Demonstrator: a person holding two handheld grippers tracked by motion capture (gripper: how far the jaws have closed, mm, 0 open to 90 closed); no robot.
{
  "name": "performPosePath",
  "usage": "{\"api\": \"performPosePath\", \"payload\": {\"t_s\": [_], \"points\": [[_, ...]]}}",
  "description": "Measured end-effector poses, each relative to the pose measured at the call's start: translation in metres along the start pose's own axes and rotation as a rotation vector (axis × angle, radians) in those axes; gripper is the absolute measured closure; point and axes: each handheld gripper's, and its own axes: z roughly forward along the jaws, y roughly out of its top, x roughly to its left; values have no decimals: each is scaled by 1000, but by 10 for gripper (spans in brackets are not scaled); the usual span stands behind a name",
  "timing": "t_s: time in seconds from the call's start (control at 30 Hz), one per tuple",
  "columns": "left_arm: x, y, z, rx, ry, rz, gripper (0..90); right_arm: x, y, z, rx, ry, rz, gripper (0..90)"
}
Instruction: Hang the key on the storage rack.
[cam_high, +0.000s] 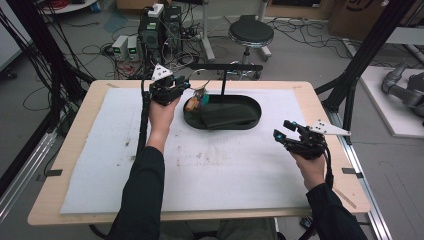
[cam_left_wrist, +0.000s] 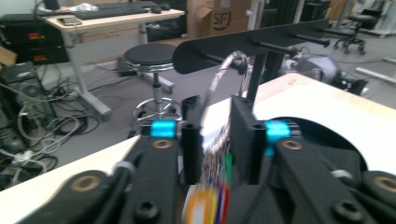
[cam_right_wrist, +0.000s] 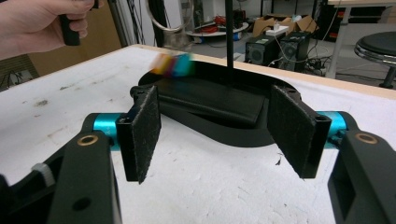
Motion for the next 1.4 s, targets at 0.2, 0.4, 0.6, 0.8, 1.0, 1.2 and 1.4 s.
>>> {"api": "performPosePath", "payload": {"t_s": [0.2,0.4,0.6,0.8,1.0,1.2,1.4], "points": [[-7,-1,-19,2,40,30,511,1,0,-1,0,-2,1,358],[-19,-5,-50,-1,25,76,420,-1,0,-1,-1,-8,4,358],[-31,-22,-90,0,-36,98,373,-3,0,-4,-1,-23,2,358],[-36,-51,-127,32,-65,130,285,-7,-1,-8,-5,-44,13,357],[-37,-82,-154,53,-59,95,244,-8,-3,-9,3,-69,17,358],[-29,-111,-165,82,-18,60,244,-9,-4,-12,14,-90,12,354],[-23,-117,-167,88,12,62,244,-11,-4,-13,16,-103,18,352]]}}
